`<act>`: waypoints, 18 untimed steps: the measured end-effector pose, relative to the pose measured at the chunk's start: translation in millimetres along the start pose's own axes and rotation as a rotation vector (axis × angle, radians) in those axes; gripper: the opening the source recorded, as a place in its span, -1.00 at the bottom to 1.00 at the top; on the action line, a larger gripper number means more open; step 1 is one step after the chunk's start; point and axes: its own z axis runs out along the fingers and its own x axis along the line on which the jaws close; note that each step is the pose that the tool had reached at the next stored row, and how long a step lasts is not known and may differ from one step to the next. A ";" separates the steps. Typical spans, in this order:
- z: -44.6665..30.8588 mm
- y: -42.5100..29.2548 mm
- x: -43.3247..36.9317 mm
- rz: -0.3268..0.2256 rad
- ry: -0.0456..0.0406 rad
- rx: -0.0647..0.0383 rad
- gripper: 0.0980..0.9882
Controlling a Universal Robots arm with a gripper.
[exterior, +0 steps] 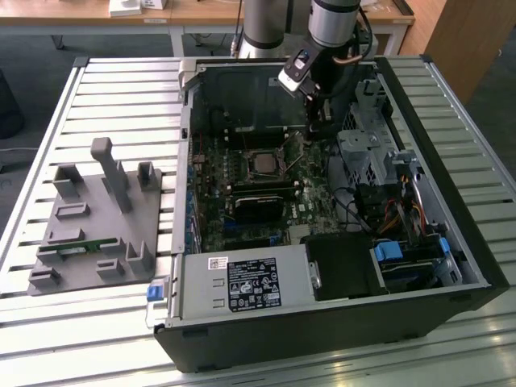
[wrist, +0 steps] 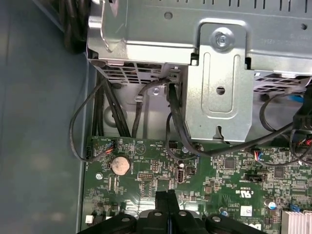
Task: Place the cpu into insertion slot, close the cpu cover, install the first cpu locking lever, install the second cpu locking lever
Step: 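Close the cpu cover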
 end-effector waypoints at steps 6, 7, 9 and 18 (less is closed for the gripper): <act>5.8 -0.6 1.4 0.000 0.0000 0.001 -0.98; 5.8 -0.9 1.4 0.000 0.0000 0.001 -0.98; 5.8 -1.8 1.5 0.000 0.0000 0.001 -0.98; 5.7 -8.7 2.2 0.000 0.0001 0.001 -0.98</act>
